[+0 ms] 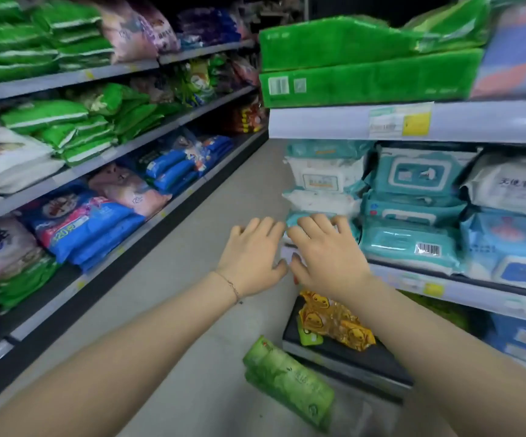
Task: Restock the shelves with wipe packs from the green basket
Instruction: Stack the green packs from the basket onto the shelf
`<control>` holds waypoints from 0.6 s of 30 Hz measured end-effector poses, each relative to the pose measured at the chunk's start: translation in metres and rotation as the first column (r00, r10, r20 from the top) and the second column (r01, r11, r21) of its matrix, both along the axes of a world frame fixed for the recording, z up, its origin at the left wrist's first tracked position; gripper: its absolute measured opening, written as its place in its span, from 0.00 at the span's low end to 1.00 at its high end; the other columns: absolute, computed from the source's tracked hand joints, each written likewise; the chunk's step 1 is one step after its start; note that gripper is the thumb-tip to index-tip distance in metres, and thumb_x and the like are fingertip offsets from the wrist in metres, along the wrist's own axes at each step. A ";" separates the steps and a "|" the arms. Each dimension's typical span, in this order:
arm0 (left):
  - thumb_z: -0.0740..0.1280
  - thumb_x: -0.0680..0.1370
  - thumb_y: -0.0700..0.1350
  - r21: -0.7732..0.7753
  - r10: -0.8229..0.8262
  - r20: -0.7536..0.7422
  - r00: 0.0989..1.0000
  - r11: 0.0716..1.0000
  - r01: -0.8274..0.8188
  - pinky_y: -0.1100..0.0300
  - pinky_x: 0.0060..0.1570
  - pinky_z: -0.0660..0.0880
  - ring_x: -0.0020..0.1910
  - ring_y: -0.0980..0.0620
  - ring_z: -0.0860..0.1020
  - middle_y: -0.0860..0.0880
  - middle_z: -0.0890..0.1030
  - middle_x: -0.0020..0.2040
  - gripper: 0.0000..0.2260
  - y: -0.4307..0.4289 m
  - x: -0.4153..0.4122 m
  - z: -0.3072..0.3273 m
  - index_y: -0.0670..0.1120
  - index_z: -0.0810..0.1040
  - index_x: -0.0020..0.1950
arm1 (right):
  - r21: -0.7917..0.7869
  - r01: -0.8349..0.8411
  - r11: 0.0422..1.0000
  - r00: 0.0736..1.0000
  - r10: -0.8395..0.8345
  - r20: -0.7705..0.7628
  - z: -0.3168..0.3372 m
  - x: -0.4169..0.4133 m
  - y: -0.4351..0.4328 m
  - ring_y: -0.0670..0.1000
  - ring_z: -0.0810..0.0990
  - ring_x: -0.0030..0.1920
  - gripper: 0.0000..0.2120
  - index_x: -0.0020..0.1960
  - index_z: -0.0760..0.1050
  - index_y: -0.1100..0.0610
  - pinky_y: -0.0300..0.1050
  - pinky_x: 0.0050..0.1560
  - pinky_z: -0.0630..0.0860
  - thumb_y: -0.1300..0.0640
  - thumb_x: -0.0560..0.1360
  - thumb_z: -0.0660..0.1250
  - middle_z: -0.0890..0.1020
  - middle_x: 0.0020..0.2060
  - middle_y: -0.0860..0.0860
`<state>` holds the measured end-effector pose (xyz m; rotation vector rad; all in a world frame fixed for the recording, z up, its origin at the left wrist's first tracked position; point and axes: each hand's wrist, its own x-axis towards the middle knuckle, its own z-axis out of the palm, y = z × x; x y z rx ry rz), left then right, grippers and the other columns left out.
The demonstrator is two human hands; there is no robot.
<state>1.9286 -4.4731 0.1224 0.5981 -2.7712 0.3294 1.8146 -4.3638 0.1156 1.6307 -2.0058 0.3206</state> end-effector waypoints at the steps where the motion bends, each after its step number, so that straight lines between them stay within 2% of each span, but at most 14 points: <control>1: 0.64 0.72 0.56 0.045 0.012 0.023 1.000 0.999 -0.013 0.52 0.49 0.68 0.57 0.46 0.72 0.49 0.74 0.57 0.22 0.001 0.002 -0.014 0.47 0.71 0.62 | 0.023 0.004 1.000 0.999 -0.006 0.049 -0.017 0.003 -0.002 0.58 0.76 0.43 0.15 0.46 0.75 0.58 0.53 0.43 0.66 0.51 0.67 0.57 0.77 0.40 0.54; 4: 0.64 0.73 0.54 0.145 0.046 0.088 0.995 0.988 -0.059 0.52 0.52 0.67 0.61 0.47 0.70 0.49 0.72 0.61 0.23 0.000 0.004 -0.060 0.48 0.68 0.66 | 0.126 0.028 0.992 0.985 -0.048 0.165 -0.068 0.011 -0.003 0.58 0.76 0.43 0.17 0.48 0.77 0.58 0.53 0.43 0.68 0.51 0.66 0.58 0.78 0.41 0.54; 9: 0.64 0.74 0.54 0.266 0.076 0.263 0.962 0.952 -0.148 0.52 0.54 0.67 0.64 0.48 0.69 0.49 0.71 0.63 0.23 0.000 0.005 -0.139 0.49 0.66 0.67 | 0.297 0.016 0.955 0.940 -0.115 0.320 -0.138 0.020 -0.003 0.59 0.77 0.43 0.18 0.49 0.78 0.58 0.54 0.42 0.72 0.52 0.61 0.70 0.79 0.41 0.54; 12: 0.64 0.74 0.54 0.311 0.092 0.374 0.923 0.925 -0.218 0.50 0.56 0.67 0.65 0.47 0.68 0.49 0.70 0.65 0.25 0.001 0.004 -0.182 0.48 0.64 0.68 | 0.374 0.021 0.927 0.904 -0.178 0.389 -0.165 0.020 -0.001 0.60 0.77 0.44 0.17 0.49 0.78 0.58 0.54 0.42 0.71 0.53 0.62 0.72 0.79 0.42 0.55; 14: 0.63 0.75 0.53 0.354 0.094 0.439 0.893 0.896 -0.268 0.49 0.57 0.67 0.65 0.46 0.67 0.48 0.69 0.65 0.24 0.003 0.003 -0.211 0.47 0.63 0.68 | 0.439 0.015 0.898 0.880 -0.220 0.420 -0.176 0.024 0.000 0.60 0.76 0.48 0.17 0.52 0.77 0.58 0.55 0.46 0.70 0.53 0.65 0.71 0.78 0.46 0.55; 16: 0.63 0.75 0.53 0.400 0.111 0.491 0.864 0.853 -0.336 0.48 0.58 0.67 0.65 0.46 0.67 0.47 0.69 0.64 0.23 0.007 0.001 -0.242 0.47 0.64 0.68 | 0.483 0.003 0.876 0.862 -0.247 0.443 -0.186 0.029 -0.001 0.60 0.72 0.57 0.18 0.59 0.73 0.57 0.58 0.55 0.67 0.53 0.71 0.66 0.75 0.55 0.55; 18: 0.63 0.75 0.53 0.427 0.104 0.554 0.826 0.816 -0.389 0.46 0.61 0.67 0.66 0.46 0.66 0.47 0.68 0.66 0.25 0.013 -0.003 -0.268 0.48 0.63 0.70 | 0.518 -0.022 0.855 0.853 -0.254 0.456 -0.194 0.034 -0.004 0.59 0.66 0.64 0.19 0.65 0.67 0.55 0.58 0.61 0.63 0.51 0.76 0.60 0.70 0.61 0.54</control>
